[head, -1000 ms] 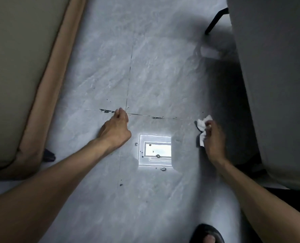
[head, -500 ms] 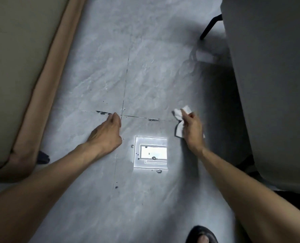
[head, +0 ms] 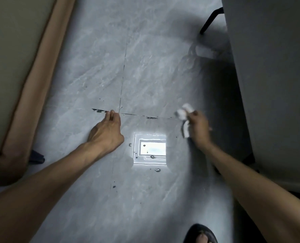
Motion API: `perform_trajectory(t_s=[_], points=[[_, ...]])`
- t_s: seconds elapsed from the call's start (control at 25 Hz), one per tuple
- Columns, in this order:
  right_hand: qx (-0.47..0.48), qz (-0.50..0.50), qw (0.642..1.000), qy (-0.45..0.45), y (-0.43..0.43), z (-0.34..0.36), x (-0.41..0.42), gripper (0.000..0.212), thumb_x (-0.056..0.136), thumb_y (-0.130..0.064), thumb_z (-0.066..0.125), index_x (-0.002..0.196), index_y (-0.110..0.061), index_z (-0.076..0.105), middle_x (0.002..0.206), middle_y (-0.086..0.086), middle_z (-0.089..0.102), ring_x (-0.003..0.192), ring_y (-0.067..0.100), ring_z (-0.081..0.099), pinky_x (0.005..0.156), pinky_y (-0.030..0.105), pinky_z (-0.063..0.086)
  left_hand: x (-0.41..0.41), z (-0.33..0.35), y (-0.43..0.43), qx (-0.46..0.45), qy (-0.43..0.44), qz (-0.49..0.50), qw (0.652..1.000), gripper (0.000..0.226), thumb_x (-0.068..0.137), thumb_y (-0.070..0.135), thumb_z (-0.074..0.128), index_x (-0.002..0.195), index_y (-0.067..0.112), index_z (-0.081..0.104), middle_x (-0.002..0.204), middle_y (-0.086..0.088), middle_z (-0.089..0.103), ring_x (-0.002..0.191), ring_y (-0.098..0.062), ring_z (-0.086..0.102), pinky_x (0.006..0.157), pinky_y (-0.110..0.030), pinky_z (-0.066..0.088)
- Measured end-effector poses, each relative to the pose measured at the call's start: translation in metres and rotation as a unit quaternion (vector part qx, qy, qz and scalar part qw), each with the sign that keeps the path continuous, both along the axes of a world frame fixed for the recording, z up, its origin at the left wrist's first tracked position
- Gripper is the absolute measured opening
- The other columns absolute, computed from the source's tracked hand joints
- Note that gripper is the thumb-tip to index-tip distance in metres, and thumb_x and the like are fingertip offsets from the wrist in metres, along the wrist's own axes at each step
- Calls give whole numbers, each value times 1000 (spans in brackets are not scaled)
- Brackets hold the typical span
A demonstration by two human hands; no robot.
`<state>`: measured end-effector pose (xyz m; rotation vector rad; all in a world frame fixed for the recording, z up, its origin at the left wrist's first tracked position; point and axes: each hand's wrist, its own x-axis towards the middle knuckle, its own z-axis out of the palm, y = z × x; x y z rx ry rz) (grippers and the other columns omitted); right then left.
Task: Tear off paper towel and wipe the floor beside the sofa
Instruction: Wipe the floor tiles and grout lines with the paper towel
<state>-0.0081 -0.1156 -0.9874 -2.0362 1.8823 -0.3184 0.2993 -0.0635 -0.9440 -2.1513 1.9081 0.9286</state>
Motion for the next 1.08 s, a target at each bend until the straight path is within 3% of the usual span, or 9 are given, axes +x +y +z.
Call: perform_trajectory(t_s=[0.08, 0.2, 0.32, 0.44, 0.6, 0.72, 0.92, 1.04, 1.08], points=[[-41, -157, 985, -52, 5, 6, -20, 38, 90, 6, 48, 123, -7, 63, 94, 10, 52, 90, 25, 56, 75, 17, 37, 1, -4, 0, 2, 9, 5, 1000, 69, 77, 9, 44, 143, 8, 25, 161, -14, 10, 128, -40, 45, 95, -37, 40], [-4, -226, 964, -143, 80, 5, 2, 33, 89, 1, 55, 116, -14, 66, 83, 2, 50, 69, 11, 51, 66, 27, 40, 0, -4, 2, -3, 21, 12, 1000, 68, 76, 7, 44, 142, 8, 26, 158, -15, 18, 127, -39, 45, 92, -37, 41], [25, -205, 978, -10, 151, 5, 43, 63, 78, 6, 56, 137, -16, 52, 97, 12, 52, 78, 26, 56, 63, 32, 42, 9, -1, 5, -58, 90, 71, 992, 33, 77, 5, 44, 109, 16, 42, 119, -12, 59, 90, -36, 56, 71, -33, 39], [34, -192, 981, -18, 148, 0, 125, 72, 75, 5, 55, 143, -14, 43, 104, 14, 53, 77, 32, 59, 61, 33, 43, 27, 0, 13, -95, 134, 113, 980, 28, 77, 1, 43, 97, 20, 38, 101, -8, 63, 85, -32, 55, 70, -35, 43], [52, 60, 997, -15, 122, -1, 238, 63, 83, -3, 49, 143, -13, 39, 110, 12, 52, 78, 35, 58, 55, 31, 33, 54, 0, 29, -144, 105, 166, 970, 30, 76, 0, 45, 97, 20, 36, 92, -5, 55, 82, -30, 50, 68, -34, 38], [17, 236, 971, 8, 104, 3, 201, 65, 76, -1, 57, 139, -12, 46, 105, 10, 54, 75, 35, 59, 51, 33, 38, 67, 1, 33, -123, 78, 190, 971, 26, 79, 2, 45, 98, 17, 36, 97, -6, 52, 85, -27, 46, 71, -32, 35], [-4, -87, 994, 60, 77, 12, 17, 51, 85, 1, 52, 134, -10, 48, 117, 22, 52, 96, 42, 56, 75, 38, 45, 64, -1, 39, -93, 58, 168, 980, 27, 79, 1, 44, 104, 11, 40, 115, -11, 49, 97, -33, 51, 76, -35, 39], [-10, -266, 961, -70, 70, 6, 69, 38, 88, -3, 53, 125, -7, 53, 114, 21, 58, 88, 37, 58, 68, 29, 43, 60, -1, 38, -99, 52, 166, 980, 29, 78, 0, 45, 105, 10, 42, 116, -12, 47, 102, -34, 51, 82, -39, 41], [-13, -256, 957, -135, 71, 2, 108, 35, 89, -5, 53, 124, -9, 55, 110, 17, 61, 80, 34, 58, 61, 26, 42, 59, -1, 36, -97, 54, 173, 979, 29, 78, 0, 45, 106, 10, 42, 116, -12, 48, 102, -35, 52, 82, -39, 41]])
